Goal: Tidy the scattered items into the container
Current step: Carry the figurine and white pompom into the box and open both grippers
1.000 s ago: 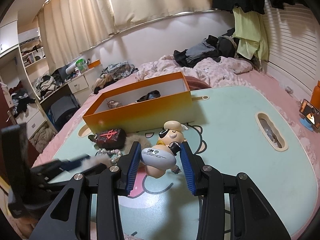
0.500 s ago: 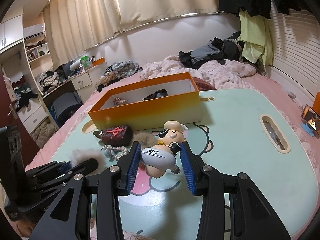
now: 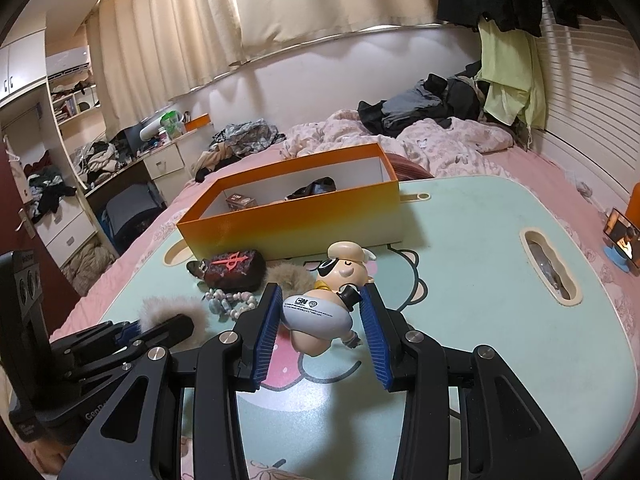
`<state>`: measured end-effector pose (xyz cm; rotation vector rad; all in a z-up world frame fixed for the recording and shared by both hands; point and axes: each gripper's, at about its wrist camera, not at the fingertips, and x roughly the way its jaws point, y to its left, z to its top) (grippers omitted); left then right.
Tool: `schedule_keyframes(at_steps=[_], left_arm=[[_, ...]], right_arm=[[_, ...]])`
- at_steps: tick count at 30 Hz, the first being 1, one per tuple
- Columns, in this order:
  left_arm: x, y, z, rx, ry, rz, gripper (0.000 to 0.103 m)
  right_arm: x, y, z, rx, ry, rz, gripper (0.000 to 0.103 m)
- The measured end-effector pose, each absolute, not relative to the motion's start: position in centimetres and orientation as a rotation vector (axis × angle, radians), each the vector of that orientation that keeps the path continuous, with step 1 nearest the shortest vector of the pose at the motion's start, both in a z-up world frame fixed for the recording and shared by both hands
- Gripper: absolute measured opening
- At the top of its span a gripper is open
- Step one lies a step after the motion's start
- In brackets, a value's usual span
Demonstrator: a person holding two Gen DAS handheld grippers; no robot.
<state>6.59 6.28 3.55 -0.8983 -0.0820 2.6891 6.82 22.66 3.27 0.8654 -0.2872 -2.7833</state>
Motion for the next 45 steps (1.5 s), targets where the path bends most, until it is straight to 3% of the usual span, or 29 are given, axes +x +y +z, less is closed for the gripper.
schedule_keyframes(at_steps=[12,19,24,34,35,38,39,40,42,45], left_arm=[[5.1,5.7,5.8,-0.842,-0.076,2.711,0.021],[1.0,5.1,10.1,-0.752,-0.078,2.746,0.021],[-2.8,5.3,12.1,-0.735,-0.095,2.715,0.021],[-9.1,6.9,10.3,-0.889,-0.005,2.719,0.025],[-9.7,6.9,9.8,-0.921,-0.006,2.727,0.032],[-9.7,6.6,9.2,-0.93,-0.054,2.731,0.067],[-9.5,6.3,9.1,-0.912,-0.07,2.741,0.071],[-9.1,5.9,9.2,-0.896,-0.081,2.759,0.076],[-8.7,5.4,9.4,-0.886,-0.101,2.77,0.085],[-7.5,4.3,10.0,-0.867,-0.161,2.765,0.086]], right_arm=[[6.1,22.7,4.9,0.822,-0.308,-2.778,0.042],[3.6,21.6,8.0,0.743,-0.233,-2.796,0.042],[-0.4,21.5,10.1,0.741,-0.278,-2.789,0.042],[-6.6,21.2,8.8,0.91,-0.305,-2.733,0.042],[-7.1,21.0,8.3,0.943,-0.292,-2.732,0.042],[-8.4,21.2,6.8,1.058,-0.332,-2.703,0.042],[-8.5,21.5,6.5,1.081,-0.36,-2.689,0.049],[-8.4,21.8,6.2,1.102,-0.386,-2.692,0.065],[-7.8,22.5,6.1,1.083,-0.431,-2.723,0.076],[-6.6,23.3,6.7,1.048,-0.455,-2.73,0.076]])
